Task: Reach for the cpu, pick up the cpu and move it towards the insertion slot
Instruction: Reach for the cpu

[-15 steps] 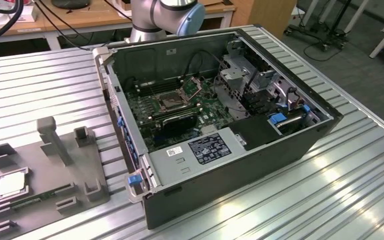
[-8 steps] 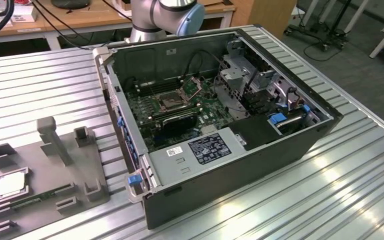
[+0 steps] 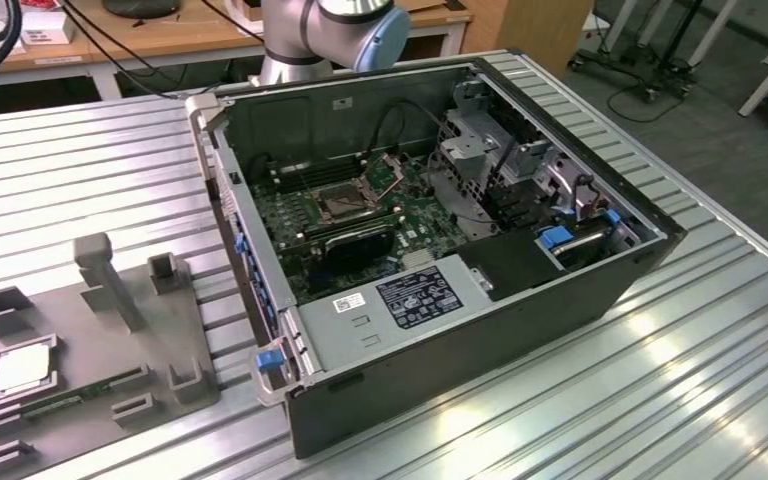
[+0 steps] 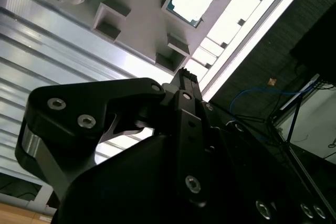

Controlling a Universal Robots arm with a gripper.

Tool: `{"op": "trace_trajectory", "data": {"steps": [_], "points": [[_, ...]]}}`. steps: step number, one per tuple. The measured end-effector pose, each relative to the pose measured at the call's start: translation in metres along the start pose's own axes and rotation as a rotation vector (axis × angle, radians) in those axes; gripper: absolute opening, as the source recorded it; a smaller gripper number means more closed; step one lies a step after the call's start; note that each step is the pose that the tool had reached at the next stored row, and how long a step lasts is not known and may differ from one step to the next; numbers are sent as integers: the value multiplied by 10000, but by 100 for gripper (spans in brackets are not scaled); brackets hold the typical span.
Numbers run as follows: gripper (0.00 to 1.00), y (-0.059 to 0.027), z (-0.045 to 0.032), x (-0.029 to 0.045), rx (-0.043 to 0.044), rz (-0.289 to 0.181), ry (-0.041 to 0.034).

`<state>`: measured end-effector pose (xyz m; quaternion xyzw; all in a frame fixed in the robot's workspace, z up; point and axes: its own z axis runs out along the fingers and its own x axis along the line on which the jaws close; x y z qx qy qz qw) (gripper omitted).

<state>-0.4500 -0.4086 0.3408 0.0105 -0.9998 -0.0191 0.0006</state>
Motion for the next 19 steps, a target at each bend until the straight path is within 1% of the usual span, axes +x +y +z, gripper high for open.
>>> {"op": "trace_trajectory", "data": {"steps": [3, 11, 19], "points": [[11, -29, 14, 10, 0, -3, 0], [11, -66, 46, 15, 0, -15, 1], [11, -142, 117, 21, 0, -16, 0]]}}
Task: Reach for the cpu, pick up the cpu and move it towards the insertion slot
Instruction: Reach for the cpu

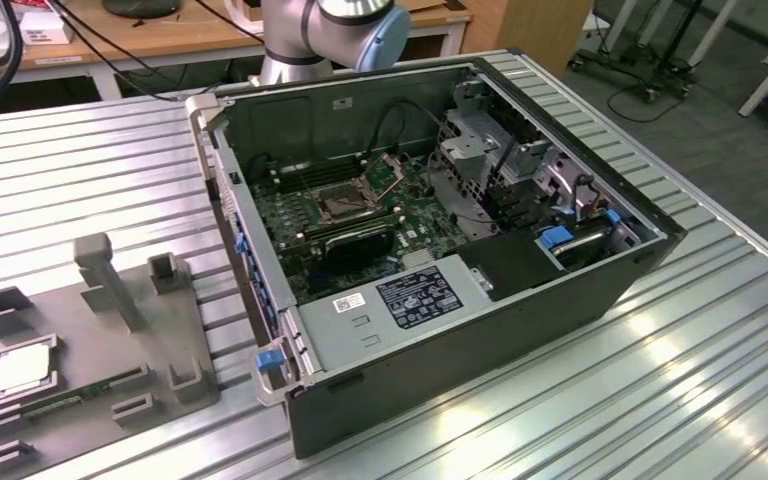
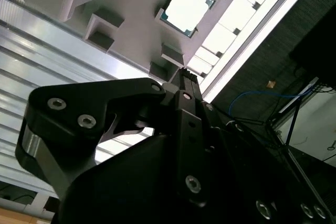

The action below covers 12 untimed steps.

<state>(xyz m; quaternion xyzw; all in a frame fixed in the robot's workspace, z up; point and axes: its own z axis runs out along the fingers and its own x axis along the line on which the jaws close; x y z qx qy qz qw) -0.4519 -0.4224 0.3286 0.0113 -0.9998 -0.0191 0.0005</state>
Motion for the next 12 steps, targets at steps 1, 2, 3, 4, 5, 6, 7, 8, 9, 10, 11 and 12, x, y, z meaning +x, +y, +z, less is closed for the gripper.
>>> {"op": "trace_trajectory", "data": {"steps": [1, 2, 3, 4, 5, 6, 7, 8, 9, 10, 11, 12], "points": [[11, -6, 8, 0, -1, -1, -1], [11, -11, 14, 0, 0, 0, 0], [17, -15, 21, 1, 0, 0, 0], [17, -20, 29, 1, -1, 0, 1], [24, -25, 37, 0, -1, 0, 1], [24, -30, 45, 1, -1, 0, 0], [24, -37, 53, 1, -1, 0, 1], [24, -46, 62, 1, -1, 0, 0], [25, -57, 71, 2, -1, 0, 1], [25, -70, 82, 2, -1, 0, 0], [31, -83, 94, 4, -1, 0, 0], [31, -93, 105, 4, -2, 0, -1]]}}
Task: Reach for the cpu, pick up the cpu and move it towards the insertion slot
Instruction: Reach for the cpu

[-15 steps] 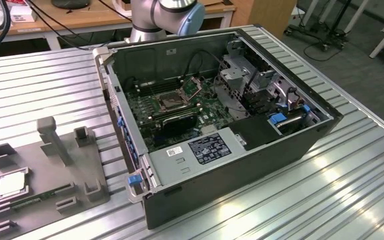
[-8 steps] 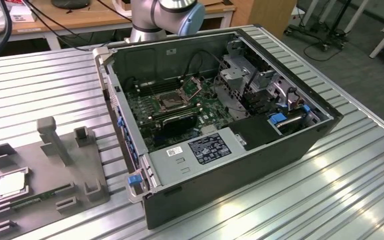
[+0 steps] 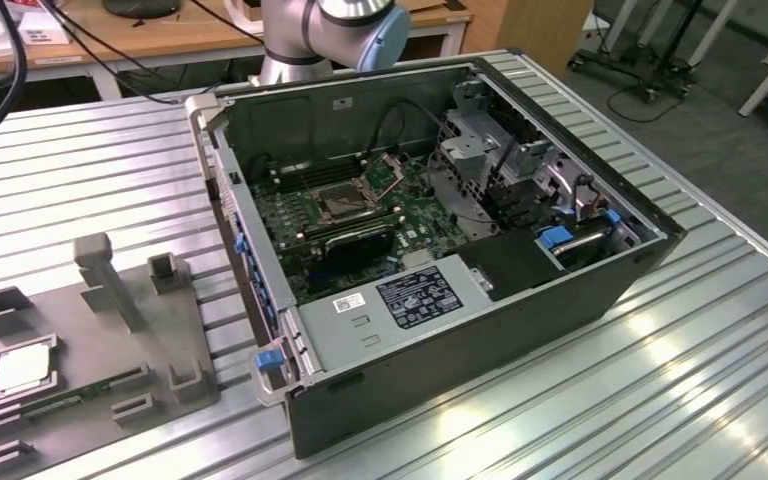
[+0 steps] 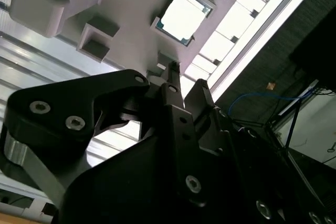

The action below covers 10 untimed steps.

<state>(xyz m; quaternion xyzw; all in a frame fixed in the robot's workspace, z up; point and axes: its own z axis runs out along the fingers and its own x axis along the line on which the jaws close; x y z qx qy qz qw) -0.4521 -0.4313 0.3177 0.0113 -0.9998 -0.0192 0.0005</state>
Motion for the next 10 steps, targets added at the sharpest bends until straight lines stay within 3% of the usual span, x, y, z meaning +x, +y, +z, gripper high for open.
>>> {"op": "trace_trajectory", "data": {"steps": [3, 4, 10], "points": [[33, -20, 34, 3, 0, 0, 0], [39, -24, 46, 3, 0, 1, -1], [39, -37, 77, 4, 2, 1, 3]]}}
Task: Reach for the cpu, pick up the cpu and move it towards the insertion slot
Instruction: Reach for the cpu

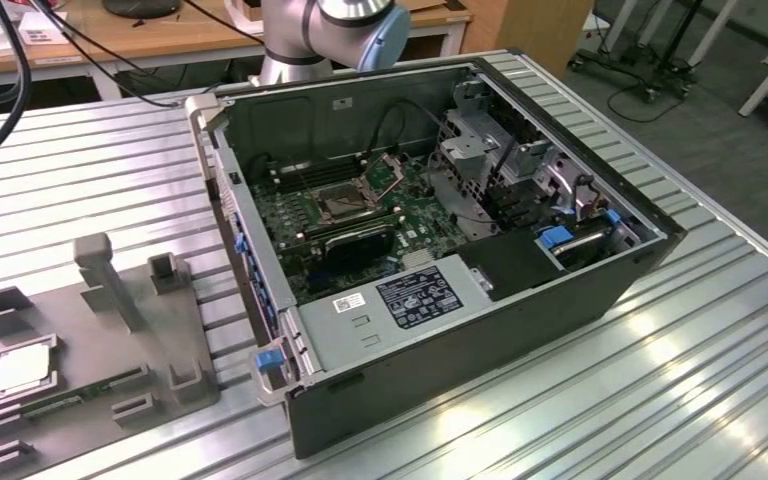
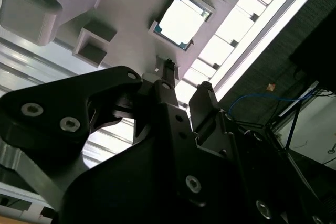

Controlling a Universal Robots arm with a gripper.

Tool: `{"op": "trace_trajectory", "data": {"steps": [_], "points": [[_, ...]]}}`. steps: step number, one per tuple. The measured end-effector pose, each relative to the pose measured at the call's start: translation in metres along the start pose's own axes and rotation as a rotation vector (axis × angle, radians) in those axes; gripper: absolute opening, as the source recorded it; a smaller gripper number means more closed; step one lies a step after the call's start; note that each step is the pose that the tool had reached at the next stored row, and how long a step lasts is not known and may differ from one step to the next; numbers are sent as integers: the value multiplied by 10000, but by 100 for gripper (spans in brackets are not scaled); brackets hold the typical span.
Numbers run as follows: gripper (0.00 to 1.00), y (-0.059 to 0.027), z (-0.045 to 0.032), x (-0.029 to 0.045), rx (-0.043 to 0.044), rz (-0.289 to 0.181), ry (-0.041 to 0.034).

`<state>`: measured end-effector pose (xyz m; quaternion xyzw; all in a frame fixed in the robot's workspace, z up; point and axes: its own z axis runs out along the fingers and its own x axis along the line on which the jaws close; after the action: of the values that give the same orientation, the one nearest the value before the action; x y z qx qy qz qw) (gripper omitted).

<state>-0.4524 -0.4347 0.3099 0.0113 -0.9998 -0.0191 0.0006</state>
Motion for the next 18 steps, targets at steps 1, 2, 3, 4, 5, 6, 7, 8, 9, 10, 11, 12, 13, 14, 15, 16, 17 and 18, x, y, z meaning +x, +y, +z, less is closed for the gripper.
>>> {"op": "trace_trajectory", "data": {"steps": [1, 2, 3, 4, 5, 6, 7, 8, 9, 10, 11, 12, 13, 14, 15, 16, 17, 18], "points": [[39, 0, 1, 0, -1, 0, -1], [39, 0, 2, 0, -1, 0, -2], [39, 0, 2, 0, -1, 0, -2], [39, 0, 2, 0, -1, 0, -1], [39, 0, 2, 0, -1, 0, -2], [39, 0, 3, 0, -1, 0, -2], [39, 0, 3, 0, -1, 0, -2], [39, 0, 3, 0, -2, 0, -3], [39, 0, 3, 0, -1, 0, -2], [39, 0, 3, 0, -2, 0, -1], [39, 0, 4, 0, -2, -1, -3], [39, 0, 4, 0, -1, 0, -2], [39, 0, 4, 0, -1, -1, -2], [39, 0, 4, 0, -1, 0, -2], [39, 0, 5, 0, -2, 0, -2], [39, -4, 12, 0, -3, -1, -6], [39, -10, 21, 0, -4, -2, -5], [39, -18, 30, 0, -4, -2, -3]]}}
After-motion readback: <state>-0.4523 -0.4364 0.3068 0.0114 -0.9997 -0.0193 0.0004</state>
